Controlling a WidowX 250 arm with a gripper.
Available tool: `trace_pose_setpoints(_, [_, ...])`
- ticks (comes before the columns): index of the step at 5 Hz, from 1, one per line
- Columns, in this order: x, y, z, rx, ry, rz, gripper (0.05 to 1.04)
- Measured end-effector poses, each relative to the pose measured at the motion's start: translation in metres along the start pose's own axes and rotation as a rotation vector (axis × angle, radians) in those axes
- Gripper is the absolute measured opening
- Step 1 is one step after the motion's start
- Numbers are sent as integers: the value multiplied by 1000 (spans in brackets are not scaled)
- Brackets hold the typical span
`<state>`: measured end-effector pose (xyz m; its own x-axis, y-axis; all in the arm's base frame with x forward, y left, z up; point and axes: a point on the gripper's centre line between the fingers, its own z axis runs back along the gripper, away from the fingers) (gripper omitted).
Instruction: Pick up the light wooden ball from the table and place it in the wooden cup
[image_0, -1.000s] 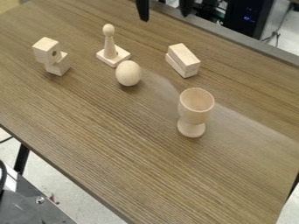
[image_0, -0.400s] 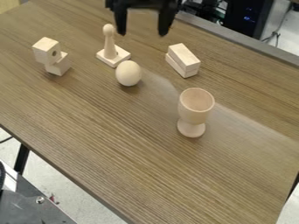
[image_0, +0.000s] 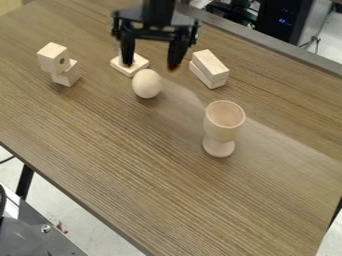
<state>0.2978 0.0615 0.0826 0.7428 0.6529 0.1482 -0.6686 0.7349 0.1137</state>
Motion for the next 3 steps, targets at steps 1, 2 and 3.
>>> trace_pose_setpoints(1, [-7,-2,-10,-7,0,-5,1000])
trace_pose_setpoints(2, [-10,-3,-19,-12,7,-3,1000])
trace_pose_setpoints(3, [-9,-3,-21,-19,3,1,1000])
